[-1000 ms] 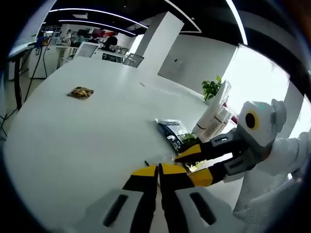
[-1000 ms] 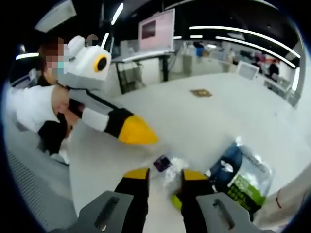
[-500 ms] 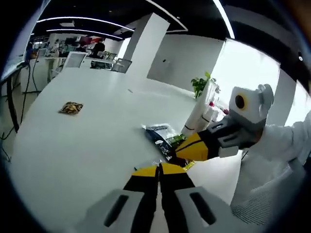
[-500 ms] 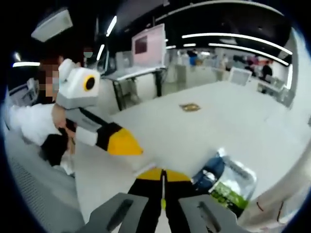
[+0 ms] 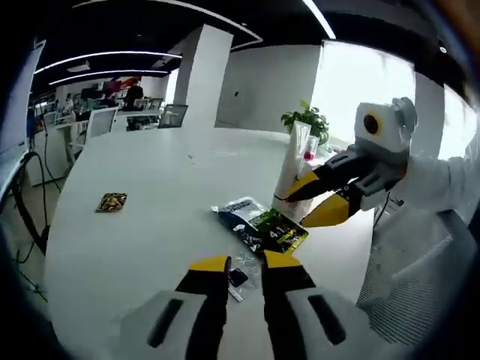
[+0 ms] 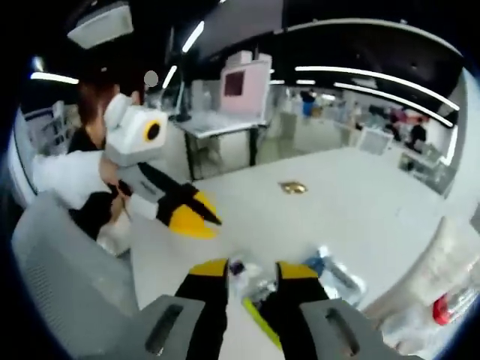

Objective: Arrange the skincare products in the storage area until every visible bottle or jar stands upright without overlapping.

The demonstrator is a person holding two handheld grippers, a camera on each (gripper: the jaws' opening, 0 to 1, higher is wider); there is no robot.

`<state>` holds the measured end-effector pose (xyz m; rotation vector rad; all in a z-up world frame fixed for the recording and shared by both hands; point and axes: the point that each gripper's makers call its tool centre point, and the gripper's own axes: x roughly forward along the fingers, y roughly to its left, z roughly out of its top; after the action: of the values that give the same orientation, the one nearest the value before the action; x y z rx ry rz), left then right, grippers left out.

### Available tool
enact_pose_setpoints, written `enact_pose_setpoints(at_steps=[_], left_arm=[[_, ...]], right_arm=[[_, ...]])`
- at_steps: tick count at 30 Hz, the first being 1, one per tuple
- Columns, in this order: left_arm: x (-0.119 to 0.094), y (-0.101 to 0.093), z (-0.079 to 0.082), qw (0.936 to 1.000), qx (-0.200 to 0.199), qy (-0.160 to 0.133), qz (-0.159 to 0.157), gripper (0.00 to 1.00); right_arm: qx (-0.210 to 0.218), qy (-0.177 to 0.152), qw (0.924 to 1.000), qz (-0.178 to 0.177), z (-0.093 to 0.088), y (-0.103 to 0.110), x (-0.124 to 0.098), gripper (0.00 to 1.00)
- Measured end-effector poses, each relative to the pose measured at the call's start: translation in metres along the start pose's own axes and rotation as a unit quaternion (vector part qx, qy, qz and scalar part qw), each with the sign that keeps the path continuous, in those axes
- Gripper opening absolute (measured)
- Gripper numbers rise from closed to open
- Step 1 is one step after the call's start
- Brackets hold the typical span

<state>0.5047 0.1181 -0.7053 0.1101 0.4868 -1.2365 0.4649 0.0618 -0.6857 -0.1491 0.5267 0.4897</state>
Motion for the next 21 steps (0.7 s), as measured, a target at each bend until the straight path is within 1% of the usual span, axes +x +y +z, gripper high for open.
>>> enact_pose_setpoints(at_steps=[2, 3, 4, 6, 7, 8, 9, 10, 12, 13, 14, 16, 17, 18, 20, 21], left_arm=[[-0.004, -0.001, 0.004, 1.0, 0.004, -0.003, 0.001, 0.19], [-0.005, -0.001, 0.006, 1.0, 0.004, -0.006, 0.001, 0.19], [-0.007, -0.003, 0.008, 1.0, 0.003, -0.007, -0.001, 0.23], [-0.011, -0.006, 0.01, 1.0, 0.005, -0.006, -0.003, 0.29], [-0.012, -0.008, 0.011, 0.9999, 0.008, -0.005, -0.005, 0.31], [-0.014, -0.01, 0.012, 0.9999, 0.012, -0.004, -0.008, 0.32], [-0.016, -0.015, 0.013, 0.9997, 0.013, -0.004, -0.019, 0.31], [-0.017, -0.017, 0.015, 0.9997, 0.012, -0.005, -0.02, 0.34], [-0.021, -0.021, 0.016, 0.9996, 0.016, -0.005, -0.024, 0.4], [-0.022, -0.023, 0.017, 0.9995, 0.02, -0.006, -0.026, 0.46], [-0.023, -0.024, 0.017, 0.9995, 0.02, -0.006, -0.025, 0.49], [-0.025, -0.023, 0.015, 0.9995, 0.023, 0.001, -0.023, 0.57], [-0.025, -0.022, 0.013, 0.9995, 0.024, 0.006, -0.02, 0.61], [-0.026, -0.022, 0.012, 0.9993, 0.029, 0.01, -0.021, 0.64], [-0.027, -0.021, 0.011, 0.9994, 0.025, 0.013, -0.019, 0.69], [-0.027, -0.021, 0.011, 0.9995, 0.024, 0.013, -0.019, 0.7]], right_arm=[[-0.003, -0.005, 1.0, -0.004, 0.002, 0.0, -0.007, 0.28], [-0.003, -0.004, 1.0, -0.006, 0.002, 0.001, -0.01, 0.33], [-0.003, -0.005, 1.0, -0.005, 0.002, 0.003, -0.015, 0.37], [-0.003, -0.01, 0.9999, -0.007, 0.003, 0.005, -0.021, 0.39], [-0.004, -0.011, 0.9999, -0.01, 0.003, 0.006, -0.023, 0.44], [-0.002, -0.011, 0.9999, -0.008, 0.002, 0.009, -0.028, 0.48], [0.004, -0.01, 0.9999, -0.002, 0.001, 0.012, -0.03, 0.53], [0.009, -0.009, 0.9999, 0.002, 0.0, 0.014, -0.032, 0.57], [0.006, -0.004, 0.9999, 0.008, -0.004, 0.018, -0.036, 0.63], [0.006, -0.001, 1.0, 0.004, -0.007, 0.017, -0.038, 0.64], [0.007, 0.0, 1.0, -0.001, -0.008, 0.015, -0.04, 0.67], [0.02, 0.001, 0.9998, -0.009, -0.01, 0.012, -0.045, 0.74], [0.024, 0.0, 0.9996, -0.012, -0.01, 0.011, -0.048, 0.77], [0.025, -0.004, 0.9995, -0.018, -0.01, 0.009, -0.052, 0.78], [0.028, -0.009, 0.9992, -0.028, -0.01, 0.006, -0.056, 0.82], [0.027, -0.008, 0.9991, -0.032, -0.01, 0.004, -0.058, 0.86]])
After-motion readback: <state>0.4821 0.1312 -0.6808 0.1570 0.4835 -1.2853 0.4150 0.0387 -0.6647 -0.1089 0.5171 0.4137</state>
